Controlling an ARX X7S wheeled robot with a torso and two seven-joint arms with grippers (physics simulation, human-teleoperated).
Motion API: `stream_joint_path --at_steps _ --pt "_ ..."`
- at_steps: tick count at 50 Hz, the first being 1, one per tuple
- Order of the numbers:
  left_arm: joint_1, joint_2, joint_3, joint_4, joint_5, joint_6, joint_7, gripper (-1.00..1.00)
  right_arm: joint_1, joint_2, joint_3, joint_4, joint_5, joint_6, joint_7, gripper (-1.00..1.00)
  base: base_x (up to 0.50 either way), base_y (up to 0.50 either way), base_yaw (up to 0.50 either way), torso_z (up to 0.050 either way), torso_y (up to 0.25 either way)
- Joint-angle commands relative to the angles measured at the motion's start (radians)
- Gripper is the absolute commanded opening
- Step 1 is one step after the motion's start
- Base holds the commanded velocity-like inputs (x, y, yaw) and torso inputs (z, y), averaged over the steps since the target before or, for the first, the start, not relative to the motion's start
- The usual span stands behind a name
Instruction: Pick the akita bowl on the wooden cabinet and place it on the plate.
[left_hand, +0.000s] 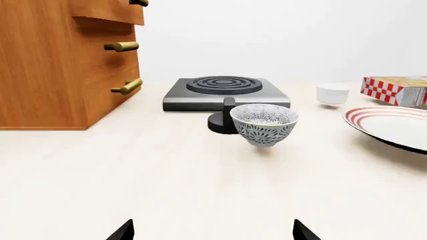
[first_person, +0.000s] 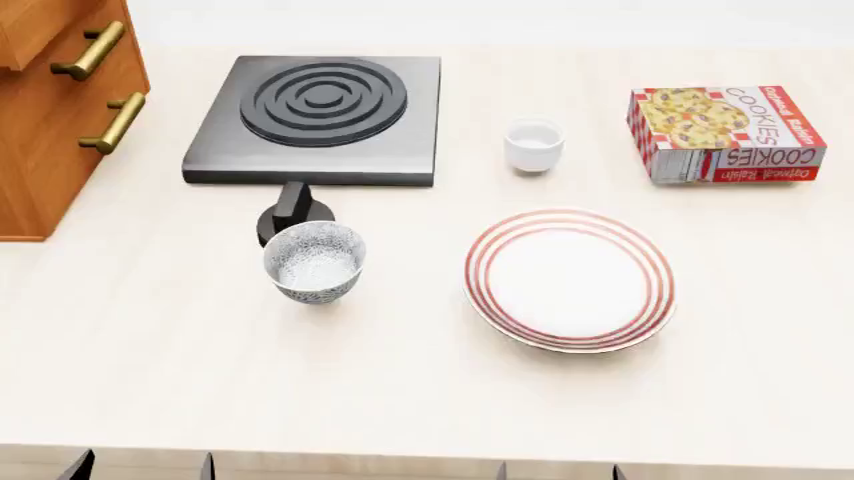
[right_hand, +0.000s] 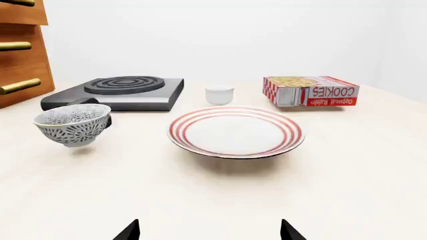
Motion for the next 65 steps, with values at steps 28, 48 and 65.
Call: stream_joint_path --at_steps 28,48,65 --pt "0.004 -0.072 0.084 -0.007 -0.075 0.039 -0.077 1.00 0.000 0.072 -0.081 -0.010 0.074 0.002 0.085 1.00 0.00 0.00 0.00 0.000 0.000" --pt "0.001 -0.097 0.111 -0.005 -0.099 0.045 -0.101 1.00 0.001 0.091 -0.095 -0.016 0.108 0.008 0.117 1.00 0.00 0.00 0.00 0.035 0.000" --pt "-0.003 -0.113 0.132 -0.007 -0.114 0.044 -0.121 1.00 0.003 0.110 -0.120 -0.014 0.119 0.006 0.135 1.00 0.00 0.00 0.00 0.050 0.000"
